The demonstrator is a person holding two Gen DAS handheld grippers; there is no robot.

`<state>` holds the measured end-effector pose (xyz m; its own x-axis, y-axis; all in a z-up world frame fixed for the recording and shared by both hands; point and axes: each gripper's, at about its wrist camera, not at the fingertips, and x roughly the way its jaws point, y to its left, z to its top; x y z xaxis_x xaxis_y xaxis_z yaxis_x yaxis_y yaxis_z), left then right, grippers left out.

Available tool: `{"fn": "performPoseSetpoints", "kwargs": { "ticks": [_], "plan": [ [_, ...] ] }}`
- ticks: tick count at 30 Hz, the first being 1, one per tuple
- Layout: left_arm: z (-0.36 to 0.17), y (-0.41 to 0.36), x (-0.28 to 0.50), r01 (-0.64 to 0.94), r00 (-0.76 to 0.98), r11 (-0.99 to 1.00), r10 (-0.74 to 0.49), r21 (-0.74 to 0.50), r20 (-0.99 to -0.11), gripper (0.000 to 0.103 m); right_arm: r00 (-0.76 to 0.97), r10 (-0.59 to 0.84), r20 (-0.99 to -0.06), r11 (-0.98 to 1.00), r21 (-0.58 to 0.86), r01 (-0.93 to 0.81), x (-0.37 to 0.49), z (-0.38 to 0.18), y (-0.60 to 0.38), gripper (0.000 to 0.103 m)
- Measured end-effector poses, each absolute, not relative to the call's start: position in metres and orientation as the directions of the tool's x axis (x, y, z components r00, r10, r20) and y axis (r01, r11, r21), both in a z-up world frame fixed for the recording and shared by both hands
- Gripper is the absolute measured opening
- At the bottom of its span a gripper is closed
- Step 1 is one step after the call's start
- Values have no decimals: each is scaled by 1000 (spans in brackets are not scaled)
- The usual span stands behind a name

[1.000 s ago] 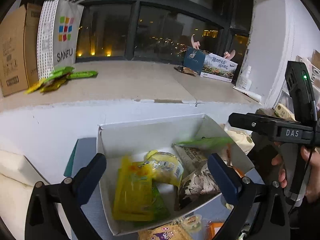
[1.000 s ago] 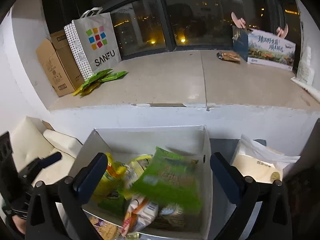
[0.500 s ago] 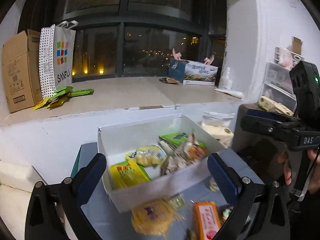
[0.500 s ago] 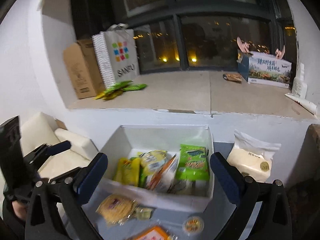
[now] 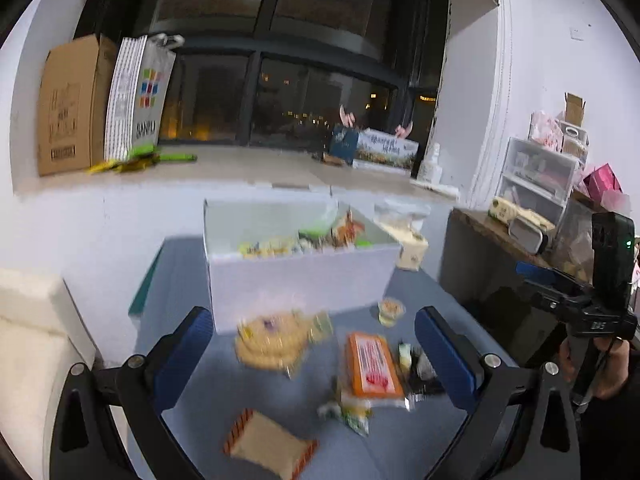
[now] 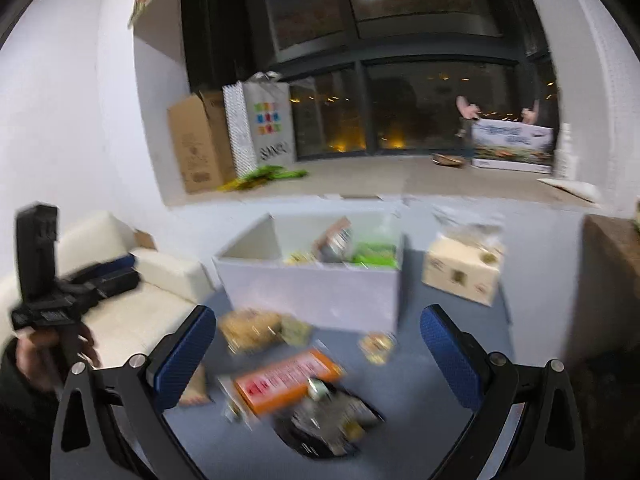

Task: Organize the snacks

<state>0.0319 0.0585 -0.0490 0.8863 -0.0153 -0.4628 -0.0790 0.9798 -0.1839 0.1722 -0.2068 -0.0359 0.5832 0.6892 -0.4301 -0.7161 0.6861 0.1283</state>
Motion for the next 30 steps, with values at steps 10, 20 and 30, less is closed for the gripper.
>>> {"fn": "performPoseSetpoints", "kwargs": {
  "ticks": [10, 20, 30],
  "plan": [
    [-72, 36, 22, -57, 854, 989, -22, -135, -519, 103, 522, 635, -569, 710, 164, -685, 196, -91, -196, 103],
    [-85, 38, 20, -56, 827, 992, -18, -115, -562, 103, 444, 513, -735, 766, 159, -622, 302, -157, -134, 103],
    [-97, 50, 28, -90, 805, 987, -7, -133, -593, 103, 406, 508, -760, 757, 169, -631, 319, -177, -128, 47]
  ]
}}
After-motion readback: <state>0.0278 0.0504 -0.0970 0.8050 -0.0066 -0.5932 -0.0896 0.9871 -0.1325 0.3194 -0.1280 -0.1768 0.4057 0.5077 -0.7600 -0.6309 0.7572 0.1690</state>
